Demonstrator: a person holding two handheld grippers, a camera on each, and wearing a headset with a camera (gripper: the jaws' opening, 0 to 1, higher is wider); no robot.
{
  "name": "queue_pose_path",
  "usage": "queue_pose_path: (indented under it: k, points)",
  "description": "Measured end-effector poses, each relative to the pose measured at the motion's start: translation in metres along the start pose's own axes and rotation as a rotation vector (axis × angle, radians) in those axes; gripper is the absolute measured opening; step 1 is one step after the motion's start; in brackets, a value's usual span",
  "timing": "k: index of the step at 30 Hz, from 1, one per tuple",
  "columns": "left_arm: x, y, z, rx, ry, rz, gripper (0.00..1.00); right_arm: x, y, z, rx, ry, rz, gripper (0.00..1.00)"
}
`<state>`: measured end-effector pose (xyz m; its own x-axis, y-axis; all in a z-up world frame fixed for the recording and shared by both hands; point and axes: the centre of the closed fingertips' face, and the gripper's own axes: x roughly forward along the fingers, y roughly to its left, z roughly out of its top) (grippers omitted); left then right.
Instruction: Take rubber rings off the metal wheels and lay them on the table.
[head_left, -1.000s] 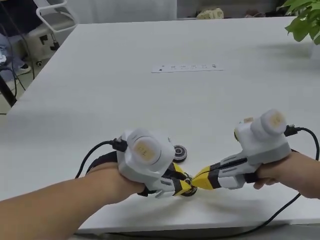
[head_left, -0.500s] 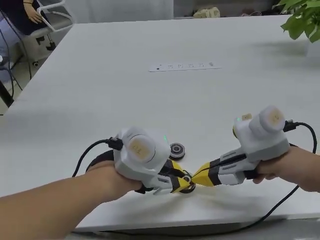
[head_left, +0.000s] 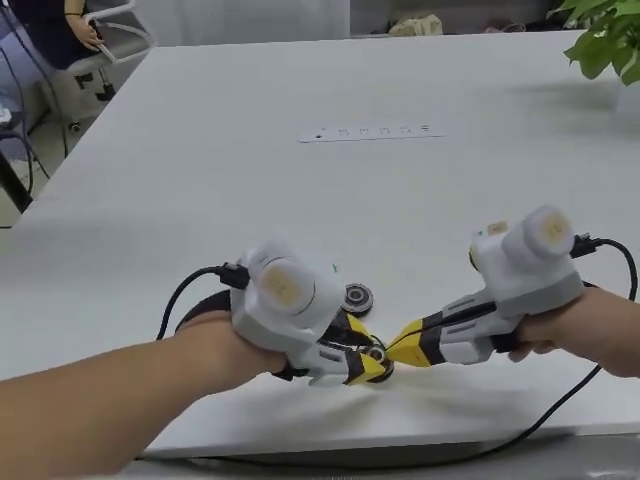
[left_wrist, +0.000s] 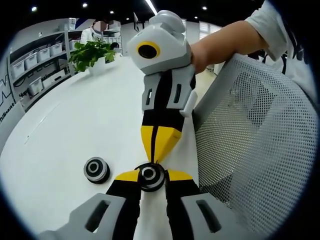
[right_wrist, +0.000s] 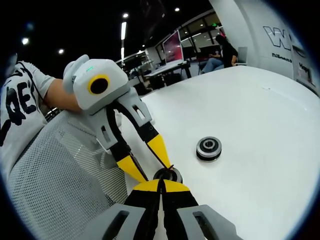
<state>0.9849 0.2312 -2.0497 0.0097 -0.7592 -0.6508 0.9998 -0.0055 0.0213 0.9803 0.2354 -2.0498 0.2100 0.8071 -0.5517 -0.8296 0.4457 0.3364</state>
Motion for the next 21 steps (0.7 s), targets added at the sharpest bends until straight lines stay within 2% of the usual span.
queue_pose_path:
  k: [5,12,18,21]
  points:
    - [-0.007,0.001,0.004,-0.014,-0.014,0.003,0.19,-0.001,0.001,0.002,-0.001,-0.004,-0.001,0.00]
    - [-0.017,-0.003,0.012,-0.072,-0.054,-0.010,0.26,-0.004,0.000,0.003,0.001,-0.004,-0.003,0.00]
    - [-0.027,-0.004,0.014,-0.077,-0.075,-0.009,0.31,-0.005,0.002,0.004,-0.005,-0.004,0.003,0.00]
    - [-0.035,-0.003,0.016,-0.089,-0.087,-0.001,0.35,-0.007,0.003,0.009,0.013,-0.024,0.009,0.00]
